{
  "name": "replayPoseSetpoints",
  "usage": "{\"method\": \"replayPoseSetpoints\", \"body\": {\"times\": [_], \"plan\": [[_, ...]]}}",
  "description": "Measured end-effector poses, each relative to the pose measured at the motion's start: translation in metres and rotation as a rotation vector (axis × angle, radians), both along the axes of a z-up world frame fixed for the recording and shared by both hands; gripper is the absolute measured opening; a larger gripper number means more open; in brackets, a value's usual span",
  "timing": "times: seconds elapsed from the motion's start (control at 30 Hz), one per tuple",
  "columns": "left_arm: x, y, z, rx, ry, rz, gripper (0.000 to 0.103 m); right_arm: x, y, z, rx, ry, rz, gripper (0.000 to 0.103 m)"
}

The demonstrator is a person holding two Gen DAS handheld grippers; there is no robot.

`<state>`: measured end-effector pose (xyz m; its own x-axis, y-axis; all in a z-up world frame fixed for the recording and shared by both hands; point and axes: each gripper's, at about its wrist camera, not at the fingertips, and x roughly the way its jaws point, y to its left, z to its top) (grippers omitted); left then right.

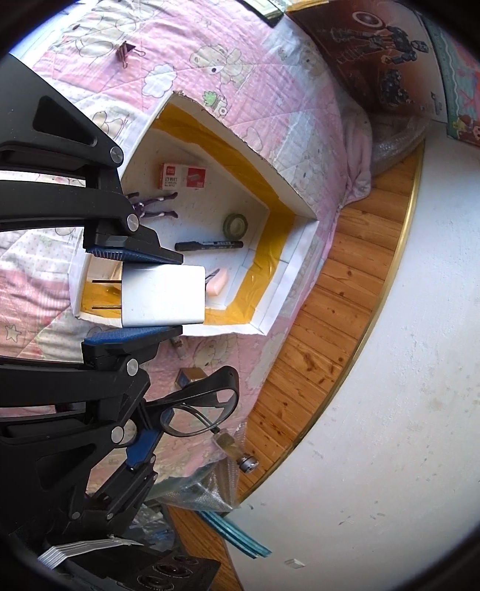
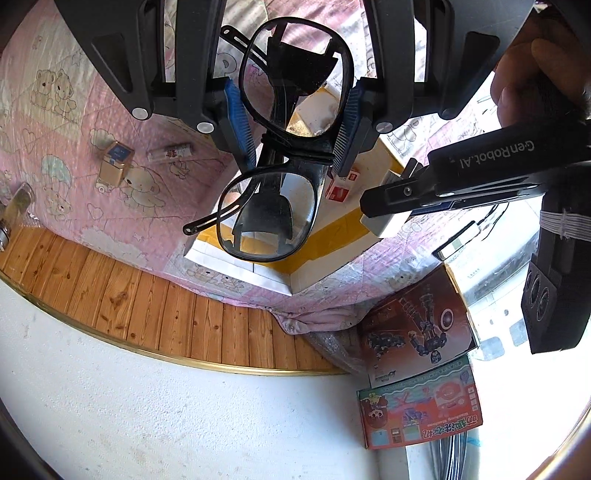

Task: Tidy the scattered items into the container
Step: 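Lift the charger and glasses and carry them over the white box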

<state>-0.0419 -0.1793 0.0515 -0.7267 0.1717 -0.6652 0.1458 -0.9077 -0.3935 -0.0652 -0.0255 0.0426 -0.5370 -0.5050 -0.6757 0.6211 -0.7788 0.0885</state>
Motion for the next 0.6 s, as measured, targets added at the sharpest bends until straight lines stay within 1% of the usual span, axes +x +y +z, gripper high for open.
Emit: {"method": "replayPoseSetpoints", "body": {"times": [0.2,0.33,0.6], "plan": [[-0.005,-0.009,0.0,0.0,-0.008,0.022,0.031,-0.008,-0.012,-0.001,0.016,0.0,0.03,0.045],[-0.014,-0.019,-0.003,0.013,-0.024,0.038,0.031,-0.016,-0.017,-0.003,0.016,-0.012,0.048,0.045],[-0.032,-0.035,-0.009,0.032,-0.048,0.06,0.031,-0.039,-0.029,-0.005,0.01,-0.038,0.069,0.045]]}}
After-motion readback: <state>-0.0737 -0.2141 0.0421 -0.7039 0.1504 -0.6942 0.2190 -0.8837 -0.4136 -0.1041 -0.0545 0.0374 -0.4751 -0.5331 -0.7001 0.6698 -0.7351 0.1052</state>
